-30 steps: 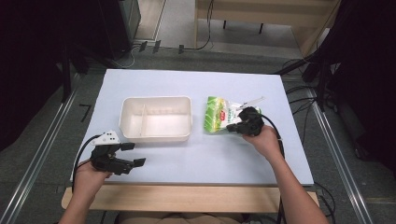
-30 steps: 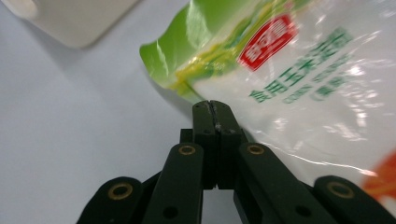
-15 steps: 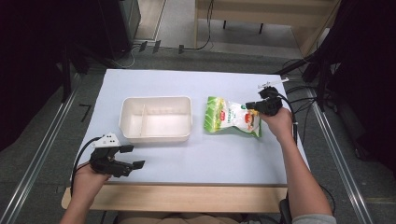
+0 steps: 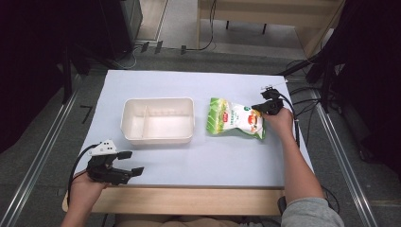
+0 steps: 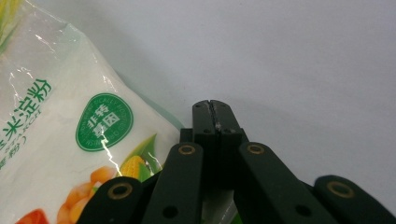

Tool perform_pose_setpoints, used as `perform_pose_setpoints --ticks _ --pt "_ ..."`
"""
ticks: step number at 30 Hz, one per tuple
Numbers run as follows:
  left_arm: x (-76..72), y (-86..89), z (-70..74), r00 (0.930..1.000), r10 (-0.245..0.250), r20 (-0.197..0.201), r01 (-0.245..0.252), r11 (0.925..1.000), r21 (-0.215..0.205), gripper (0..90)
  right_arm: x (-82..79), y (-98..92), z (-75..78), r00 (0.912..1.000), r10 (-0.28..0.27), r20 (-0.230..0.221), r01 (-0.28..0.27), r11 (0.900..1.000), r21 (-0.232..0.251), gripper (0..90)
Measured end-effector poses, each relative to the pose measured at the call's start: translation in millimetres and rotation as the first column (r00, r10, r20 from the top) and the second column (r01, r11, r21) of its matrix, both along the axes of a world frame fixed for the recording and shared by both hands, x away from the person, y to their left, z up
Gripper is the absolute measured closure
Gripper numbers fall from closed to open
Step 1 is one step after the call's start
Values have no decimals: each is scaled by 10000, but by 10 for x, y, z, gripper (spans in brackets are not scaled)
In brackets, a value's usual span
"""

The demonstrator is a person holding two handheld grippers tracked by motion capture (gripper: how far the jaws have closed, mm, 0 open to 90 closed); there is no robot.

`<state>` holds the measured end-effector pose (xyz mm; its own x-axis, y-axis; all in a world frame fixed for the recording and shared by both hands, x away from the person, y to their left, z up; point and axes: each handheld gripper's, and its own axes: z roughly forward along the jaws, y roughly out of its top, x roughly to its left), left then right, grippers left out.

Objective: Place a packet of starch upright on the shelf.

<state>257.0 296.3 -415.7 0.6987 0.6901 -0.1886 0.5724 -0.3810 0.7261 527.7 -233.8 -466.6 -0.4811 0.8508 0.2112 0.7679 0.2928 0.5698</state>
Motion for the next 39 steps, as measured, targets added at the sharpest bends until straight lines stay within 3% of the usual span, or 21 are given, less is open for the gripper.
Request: perform_pose_setpoints --ticks 9,20,31,39 --pt "27 -11 -2 10000 -61 -6 61 10000 -12 212 -40 -9 -18 10000 -11 92 11 10000 15 900" --pt "102 -31 -8 9998 -119 -147 119 9999 13 213 -163 -71 -1 9999 34 -146 -35 10000 -75 900" --pt "211 -60 7 9996 -262 -50 261 9995 -178 213 -455 -140 24 9989 -59 -467 47 9997 -259 900" --pt "285 -100 24 9991 -426 13 426 9988 -223 213 -679 -157 30 9988 143 -463 -158 9994 -322 900"
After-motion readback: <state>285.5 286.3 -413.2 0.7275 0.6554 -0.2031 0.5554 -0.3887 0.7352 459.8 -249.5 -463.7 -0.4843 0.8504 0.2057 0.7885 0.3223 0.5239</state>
